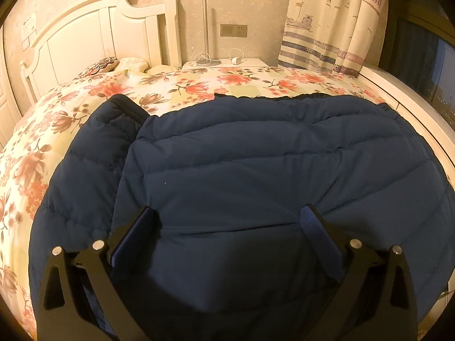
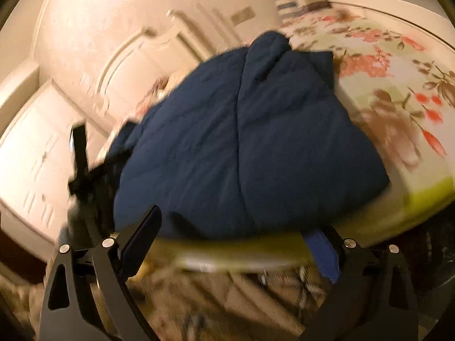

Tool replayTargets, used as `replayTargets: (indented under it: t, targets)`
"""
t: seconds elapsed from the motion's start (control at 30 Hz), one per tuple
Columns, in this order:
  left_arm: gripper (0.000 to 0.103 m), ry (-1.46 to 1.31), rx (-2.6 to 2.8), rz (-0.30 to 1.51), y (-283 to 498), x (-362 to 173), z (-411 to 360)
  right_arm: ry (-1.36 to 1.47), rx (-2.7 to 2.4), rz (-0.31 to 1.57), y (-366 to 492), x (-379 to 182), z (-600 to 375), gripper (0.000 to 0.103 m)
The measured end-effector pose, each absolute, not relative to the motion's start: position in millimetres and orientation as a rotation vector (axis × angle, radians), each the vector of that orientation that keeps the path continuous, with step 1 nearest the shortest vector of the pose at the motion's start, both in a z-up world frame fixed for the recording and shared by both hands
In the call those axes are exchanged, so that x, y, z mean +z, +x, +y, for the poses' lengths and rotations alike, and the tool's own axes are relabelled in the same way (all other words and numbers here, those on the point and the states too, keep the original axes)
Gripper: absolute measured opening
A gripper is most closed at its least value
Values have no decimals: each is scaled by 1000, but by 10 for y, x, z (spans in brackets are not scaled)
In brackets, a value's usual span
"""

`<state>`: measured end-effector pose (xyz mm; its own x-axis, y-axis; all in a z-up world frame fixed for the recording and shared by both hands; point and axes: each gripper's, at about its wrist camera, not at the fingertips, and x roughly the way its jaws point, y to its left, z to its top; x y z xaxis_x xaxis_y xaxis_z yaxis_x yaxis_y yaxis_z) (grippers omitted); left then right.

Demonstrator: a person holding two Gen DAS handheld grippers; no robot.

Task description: Fold large clothes

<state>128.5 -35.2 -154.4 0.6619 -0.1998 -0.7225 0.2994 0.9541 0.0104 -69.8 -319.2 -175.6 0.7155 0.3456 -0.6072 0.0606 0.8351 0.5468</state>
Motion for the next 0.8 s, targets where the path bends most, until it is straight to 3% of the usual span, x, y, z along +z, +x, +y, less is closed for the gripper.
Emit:
replayTargets:
  t: [0.17, 0.2, 0.23, 0.27, 0.33, 0.53, 0.73, 0.8]
  targets:
    - [101, 141, -279, 801, 1292, -1547, -358, 609, 86, 697, -215, -1762, -3178, 92]
    - [101, 148, -275, 805, 1297, -1546, -364, 617, 74, 659, -188, -1757, -3172, 87]
    - [101, 162, -271, 818, 1307, -1533, -379, 635, 72, 604, -209, -1746, -3190, 74]
    - [101, 175, -270, 837, 1318, -1511, -401, 625, 73, 558, -255, -1717, -3201, 54]
    - [100, 175, -311, 897, 1380, -1388, -462, 562, 91, 501, -336, -1662, -3197, 45]
    - [101, 276, -221, 825, 1819, -911, -982, 469, 87, 447, -447, -1586, -3130, 43]
    - [101, 418, -61, 978, 2446, -1430, -1378, 309, 87, 391, -508, -1332, -2913, 43]
    - [93, 395, -74, 938, 2329, -1368, -1327, 246, 91, 383, -519, -1243, -2844, 43]
